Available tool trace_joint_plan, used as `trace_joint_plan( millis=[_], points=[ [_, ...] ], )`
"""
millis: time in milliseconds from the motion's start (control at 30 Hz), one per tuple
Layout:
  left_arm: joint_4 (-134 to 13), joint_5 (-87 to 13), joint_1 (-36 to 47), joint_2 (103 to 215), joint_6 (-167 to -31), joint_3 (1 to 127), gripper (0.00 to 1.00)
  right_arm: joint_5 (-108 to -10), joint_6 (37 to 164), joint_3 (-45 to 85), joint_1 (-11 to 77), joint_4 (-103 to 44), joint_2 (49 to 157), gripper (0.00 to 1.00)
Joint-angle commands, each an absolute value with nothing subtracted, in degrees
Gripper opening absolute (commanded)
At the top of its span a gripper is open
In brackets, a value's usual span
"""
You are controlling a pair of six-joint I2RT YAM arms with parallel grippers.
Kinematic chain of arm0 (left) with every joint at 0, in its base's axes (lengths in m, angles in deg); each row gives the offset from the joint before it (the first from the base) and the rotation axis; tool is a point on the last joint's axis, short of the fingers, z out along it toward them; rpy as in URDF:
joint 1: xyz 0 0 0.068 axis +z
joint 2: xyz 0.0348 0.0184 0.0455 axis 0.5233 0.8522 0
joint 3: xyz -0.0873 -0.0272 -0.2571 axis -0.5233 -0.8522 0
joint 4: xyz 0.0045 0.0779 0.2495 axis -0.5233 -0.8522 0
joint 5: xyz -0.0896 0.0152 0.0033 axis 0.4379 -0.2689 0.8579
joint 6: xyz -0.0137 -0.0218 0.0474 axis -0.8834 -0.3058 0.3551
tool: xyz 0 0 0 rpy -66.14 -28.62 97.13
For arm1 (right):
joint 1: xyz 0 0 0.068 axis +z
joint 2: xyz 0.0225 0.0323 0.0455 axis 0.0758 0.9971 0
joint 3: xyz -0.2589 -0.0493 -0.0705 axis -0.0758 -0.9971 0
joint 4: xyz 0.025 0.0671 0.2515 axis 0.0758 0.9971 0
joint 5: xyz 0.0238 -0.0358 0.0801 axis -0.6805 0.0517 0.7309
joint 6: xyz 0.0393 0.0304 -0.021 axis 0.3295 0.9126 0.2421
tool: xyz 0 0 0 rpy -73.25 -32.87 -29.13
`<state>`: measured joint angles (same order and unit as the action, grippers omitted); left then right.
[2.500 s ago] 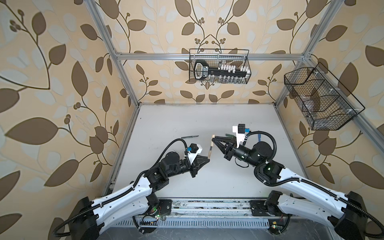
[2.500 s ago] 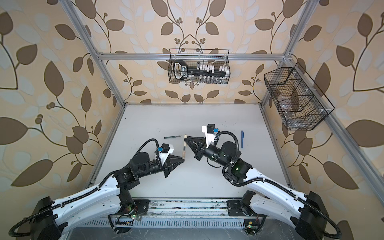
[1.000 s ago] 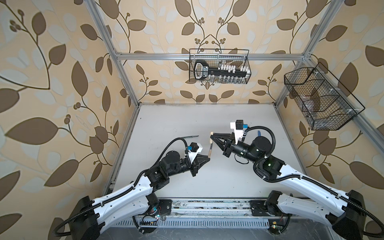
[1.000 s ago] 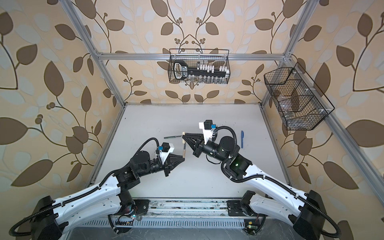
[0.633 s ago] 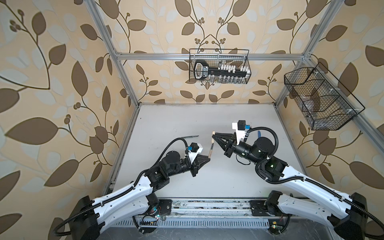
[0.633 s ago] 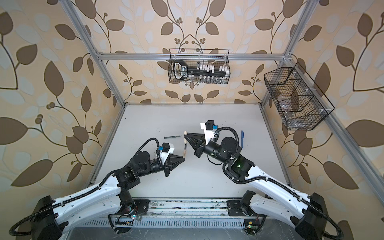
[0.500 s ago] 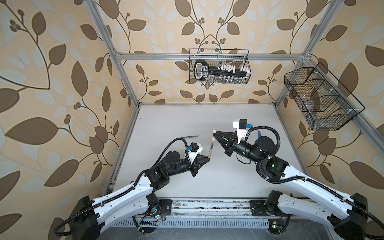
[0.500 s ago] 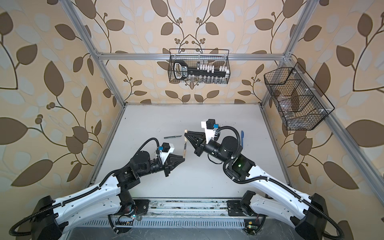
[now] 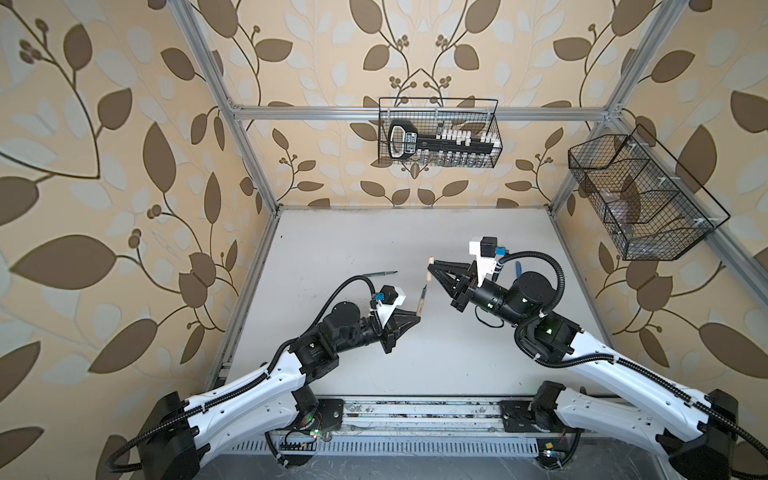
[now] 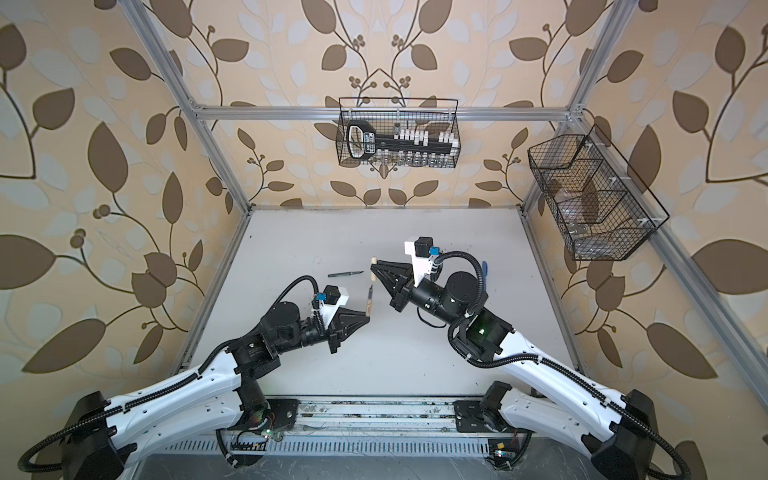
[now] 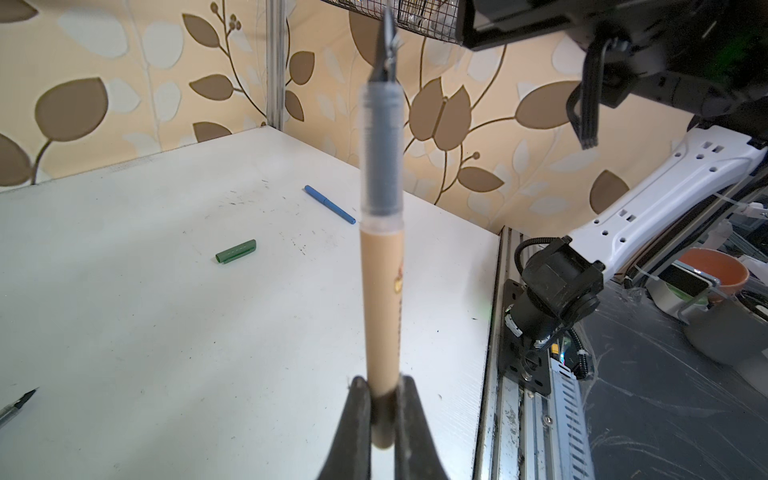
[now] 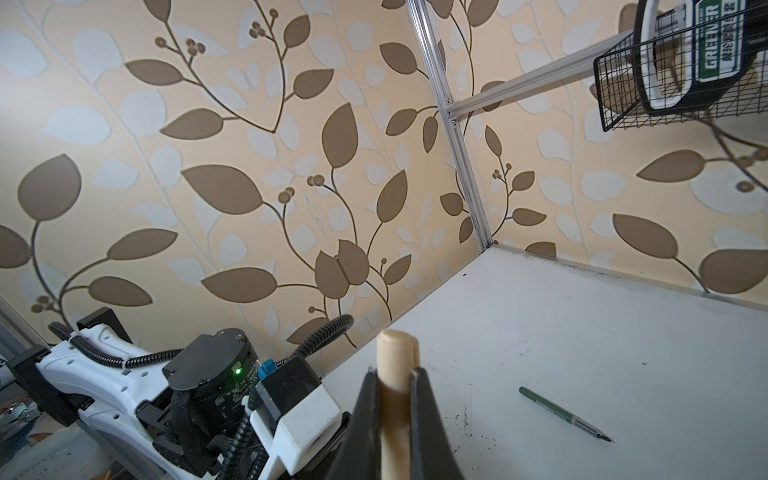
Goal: Insert the pens into the pen caps
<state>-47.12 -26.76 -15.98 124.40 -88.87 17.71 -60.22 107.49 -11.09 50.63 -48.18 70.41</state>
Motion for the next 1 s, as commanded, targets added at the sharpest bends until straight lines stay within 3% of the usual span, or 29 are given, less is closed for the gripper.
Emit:
trace_joint_plan(
  millis=[0, 967],
  points=[
    [-45.26, -25.85, -15.47, 123.11, -87.95, 19.87, 0.00, -60.43, 108.53, -12.00, 51.10, -49.15, 70.73, 0.00],
    [-45.18, -26.87, -15.47, 122.87, -87.86, 19.93, 0.00, -61.02, 109.51, -13.74, 52.67, -50.04, 72.08, 0.00]
  ],
)
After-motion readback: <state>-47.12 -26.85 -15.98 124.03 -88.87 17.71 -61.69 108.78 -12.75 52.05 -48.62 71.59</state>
